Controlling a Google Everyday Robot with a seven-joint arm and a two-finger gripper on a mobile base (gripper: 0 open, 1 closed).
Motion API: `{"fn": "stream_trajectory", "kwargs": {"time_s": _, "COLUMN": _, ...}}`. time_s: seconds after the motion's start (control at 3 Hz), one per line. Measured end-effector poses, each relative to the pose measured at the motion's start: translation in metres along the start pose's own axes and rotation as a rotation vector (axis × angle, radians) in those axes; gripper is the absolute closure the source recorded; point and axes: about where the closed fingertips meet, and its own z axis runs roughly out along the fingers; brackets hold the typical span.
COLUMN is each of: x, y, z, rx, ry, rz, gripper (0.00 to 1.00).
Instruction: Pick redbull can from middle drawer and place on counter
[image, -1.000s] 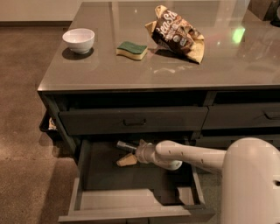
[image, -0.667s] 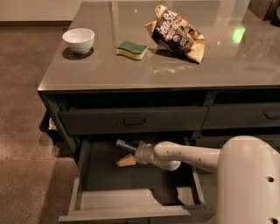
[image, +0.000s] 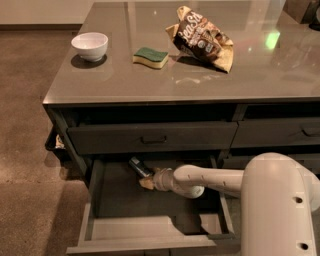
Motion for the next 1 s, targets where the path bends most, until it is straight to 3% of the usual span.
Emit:
{"fn": "stream_trajectory", "kwargs": {"time_s": 0.67, "x": 0.003, "y": 0.0061, "z": -0.0022, "rx": 0.007, "ry": 0.005, "rz": 0.053, "gripper": 0.92}}
{"fn": "stream_trajectory", "kwargs": {"time_s": 1.0, "x": 0.0004, "y": 0.006, "z": -0.0043, "rx": 0.007, "ry": 0.005, "rz": 0.053, "gripper": 1.0}}
